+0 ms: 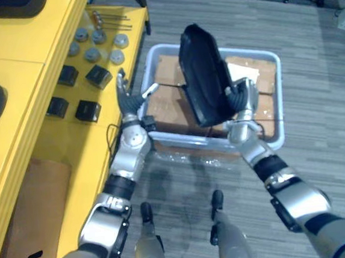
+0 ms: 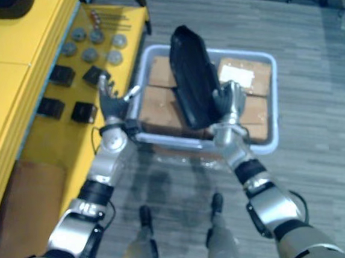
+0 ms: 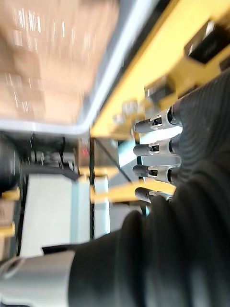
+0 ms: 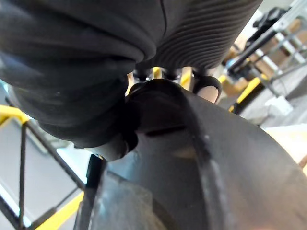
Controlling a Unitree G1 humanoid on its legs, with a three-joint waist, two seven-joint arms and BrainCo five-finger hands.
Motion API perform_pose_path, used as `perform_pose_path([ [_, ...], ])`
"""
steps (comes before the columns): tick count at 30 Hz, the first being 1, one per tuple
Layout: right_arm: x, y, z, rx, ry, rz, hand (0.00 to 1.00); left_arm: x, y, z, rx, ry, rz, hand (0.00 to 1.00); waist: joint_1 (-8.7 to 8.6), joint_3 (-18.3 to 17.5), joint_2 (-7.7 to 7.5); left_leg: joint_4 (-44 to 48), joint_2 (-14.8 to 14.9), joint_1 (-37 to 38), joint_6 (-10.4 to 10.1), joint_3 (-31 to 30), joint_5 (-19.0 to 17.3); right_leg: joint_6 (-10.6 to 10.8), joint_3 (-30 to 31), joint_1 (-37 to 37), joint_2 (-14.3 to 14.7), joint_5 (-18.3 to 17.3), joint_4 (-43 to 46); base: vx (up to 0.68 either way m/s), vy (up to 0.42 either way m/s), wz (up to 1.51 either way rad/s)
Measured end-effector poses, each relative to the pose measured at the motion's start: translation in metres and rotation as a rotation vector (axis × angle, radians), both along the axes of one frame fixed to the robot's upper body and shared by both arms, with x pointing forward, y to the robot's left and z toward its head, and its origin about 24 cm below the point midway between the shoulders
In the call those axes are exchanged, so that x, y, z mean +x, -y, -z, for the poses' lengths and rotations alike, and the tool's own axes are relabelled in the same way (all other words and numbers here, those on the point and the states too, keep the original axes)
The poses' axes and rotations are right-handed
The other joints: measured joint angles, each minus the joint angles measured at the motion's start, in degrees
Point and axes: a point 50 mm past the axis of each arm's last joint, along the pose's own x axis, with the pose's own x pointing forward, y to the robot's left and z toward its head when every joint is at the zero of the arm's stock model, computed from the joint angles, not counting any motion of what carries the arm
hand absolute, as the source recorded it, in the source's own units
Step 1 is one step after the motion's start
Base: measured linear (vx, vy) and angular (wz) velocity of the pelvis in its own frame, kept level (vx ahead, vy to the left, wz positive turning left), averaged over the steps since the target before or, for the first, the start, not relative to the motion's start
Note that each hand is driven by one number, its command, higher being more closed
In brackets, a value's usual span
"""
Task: Walk over and take plastic housings, then place them on the shelf
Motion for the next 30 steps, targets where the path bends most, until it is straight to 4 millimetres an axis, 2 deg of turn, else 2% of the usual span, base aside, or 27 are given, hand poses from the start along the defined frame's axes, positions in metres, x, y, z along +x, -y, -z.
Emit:
perform_pose_path([
  [4,-0.001,-0.001,-0.010,0.018,0.049,-0.026,1.00,0.002,-0.004,0.019,0.007,-0.102,0.004,0.00,-0.25,0.11,0.20,1.07,0.01,-0.36,-0.12,0.48,-0.65,-0.02,0.61,-0.37,-0.01,0.03,0.00,-0.01,0.000,-0.07],
  [9,0.001,-0.004,-0.021,0.042,0.085,-0.042,1.00,0.005,-0.005,0.028,-0.015,-0.154,0.006,0.00,-0.79,0.31,0.55,1.09,0.00,-0.48,-0.09,1.41,-0.73,-0.05,1.49,-1.14,0.00,0.20,0.00,0.00,0.001,-0.09],
  [12,0.001,-0.006,-0.029,0.062,0.119,-0.061,1.00,0.009,-0.002,0.024,-0.042,-0.158,0.008,0.00,-1.35,0.73,1.31,1.09,-0.05,-0.58,-0.08,1.89,-0.83,-0.02,2.07,-1.64,0.01,0.30,0.01,0.01,0.000,-0.08],
  [17,0.001,-0.010,-0.035,0.089,0.148,-0.090,1.00,0.017,0.011,0.012,-0.100,-0.159,0.028,0.00,-1.80,0.90,1.61,1.10,-0.03,-0.57,-0.08,2.27,-1.10,-0.02,2.38,-1.84,0.05,0.30,0.01,0.01,-0.001,-0.03],
  [22,0.002,-0.023,-0.043,0.092,0.156,-0.142,1.00,0.020,0.013,0.008,-0.132,-0.167,0.007,0.00,-2.24,1.22,2.14,1.14,-0.03,-0.54,-0.10,2.54,-1.30,-0.02,2.64,-1.93,0.06,0.30,0.01,0.01,0.000,-0.02],
  [30,0.000,-0.049,-0.038,0.076,0.131,-0.239,1.00,0.022,0.015,-0.001,-0.142,-0.125,0.010,0.00,-2.53,2.10,2.35,2.62,0.03,-0.55,-0.09,3.00,-2.41,-0.03,3.32,-1.76,0.06,0.29,0.01,0.00,0.001,-0.03],
])
